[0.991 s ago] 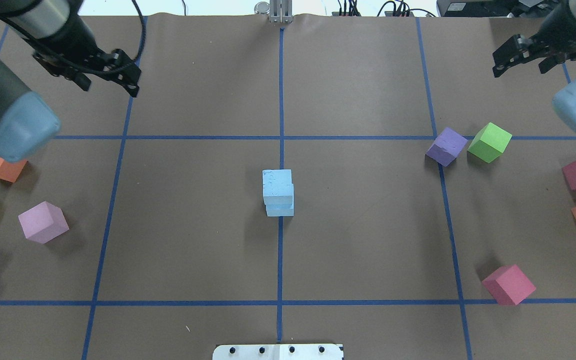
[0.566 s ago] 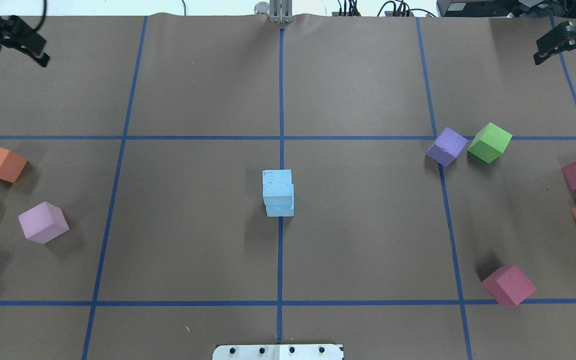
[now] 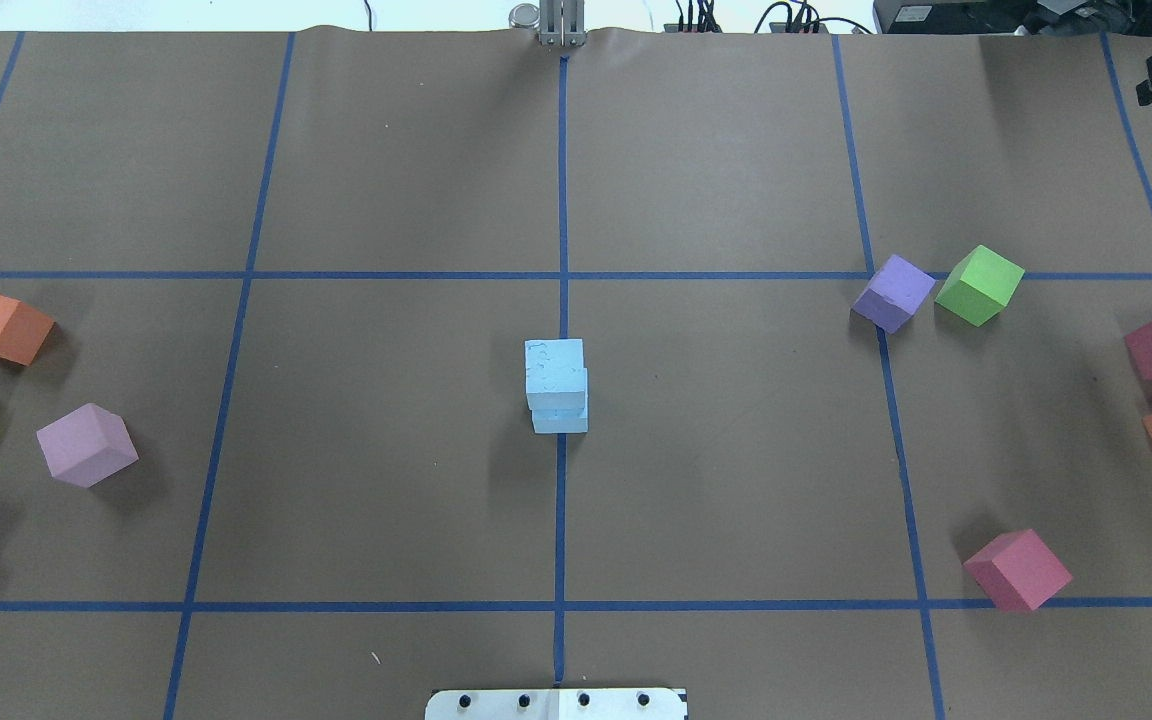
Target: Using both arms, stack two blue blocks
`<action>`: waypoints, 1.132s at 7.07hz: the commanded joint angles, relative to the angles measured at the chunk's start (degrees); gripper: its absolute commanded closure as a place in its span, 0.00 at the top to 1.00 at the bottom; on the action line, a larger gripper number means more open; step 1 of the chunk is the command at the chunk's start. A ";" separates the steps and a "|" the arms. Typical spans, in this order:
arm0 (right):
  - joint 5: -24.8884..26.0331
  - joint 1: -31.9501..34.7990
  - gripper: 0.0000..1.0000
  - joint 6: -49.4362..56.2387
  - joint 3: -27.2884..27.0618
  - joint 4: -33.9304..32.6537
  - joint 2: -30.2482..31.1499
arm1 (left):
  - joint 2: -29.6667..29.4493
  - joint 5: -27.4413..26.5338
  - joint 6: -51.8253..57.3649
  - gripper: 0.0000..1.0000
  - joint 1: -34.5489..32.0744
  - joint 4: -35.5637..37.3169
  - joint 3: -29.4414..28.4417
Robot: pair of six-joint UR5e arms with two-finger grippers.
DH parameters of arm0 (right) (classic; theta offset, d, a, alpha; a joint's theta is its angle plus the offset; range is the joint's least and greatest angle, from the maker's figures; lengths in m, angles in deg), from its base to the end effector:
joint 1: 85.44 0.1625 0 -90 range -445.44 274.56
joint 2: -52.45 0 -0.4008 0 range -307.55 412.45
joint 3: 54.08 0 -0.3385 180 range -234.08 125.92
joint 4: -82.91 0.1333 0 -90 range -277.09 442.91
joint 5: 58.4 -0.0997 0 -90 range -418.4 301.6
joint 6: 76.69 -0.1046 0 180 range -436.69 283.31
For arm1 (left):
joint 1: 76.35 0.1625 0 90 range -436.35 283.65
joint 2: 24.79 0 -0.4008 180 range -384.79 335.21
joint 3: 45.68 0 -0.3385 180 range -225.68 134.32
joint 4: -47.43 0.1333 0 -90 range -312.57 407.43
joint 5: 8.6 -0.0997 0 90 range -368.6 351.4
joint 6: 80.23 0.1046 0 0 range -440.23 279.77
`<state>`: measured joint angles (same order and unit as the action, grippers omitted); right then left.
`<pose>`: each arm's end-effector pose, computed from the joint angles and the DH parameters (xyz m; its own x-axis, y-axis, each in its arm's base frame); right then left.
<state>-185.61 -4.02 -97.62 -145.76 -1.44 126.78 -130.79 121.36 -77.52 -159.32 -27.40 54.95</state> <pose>-0.0136 -0.5599 0.4852 0.7517 -0.0041 0.6595 -0.1405 0.9761 0.1661 -0.0012 -0.5308 0.4548 0.7386 0.2662 -0.6194 -0.1550 0.9612 0.2282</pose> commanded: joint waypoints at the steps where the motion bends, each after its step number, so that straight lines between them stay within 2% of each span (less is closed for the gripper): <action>1: -1.19 3.99 1.00 7.69 1.94 -0.28 3.62 | 2.63 0.03 2.66 0.99 -2.11 -7.47 -7.17; 2: -1.72 4.53 1.00 9.66 3.08 -0.46 4.59 | 3.34 0.03 2.66 0.99 -2.11 -13.88 -11.82; 4: -4.78 4.80 1.00 10.02 5.63 -1.68 5.13 | 3.43 4.31 4.31 0.99 -3.43 -15.17 -15.28; 8: -5.41 4.80 1.00 10.12 5.37 -1.60 6.18 | 3.52 4.43 4.68 0.99 -3.78 -14.56 -15.38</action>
<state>-190.86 0.78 -87.52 -140.35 -3.09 132.84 -127.34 125.74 -72.88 -162.98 -42.07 39.61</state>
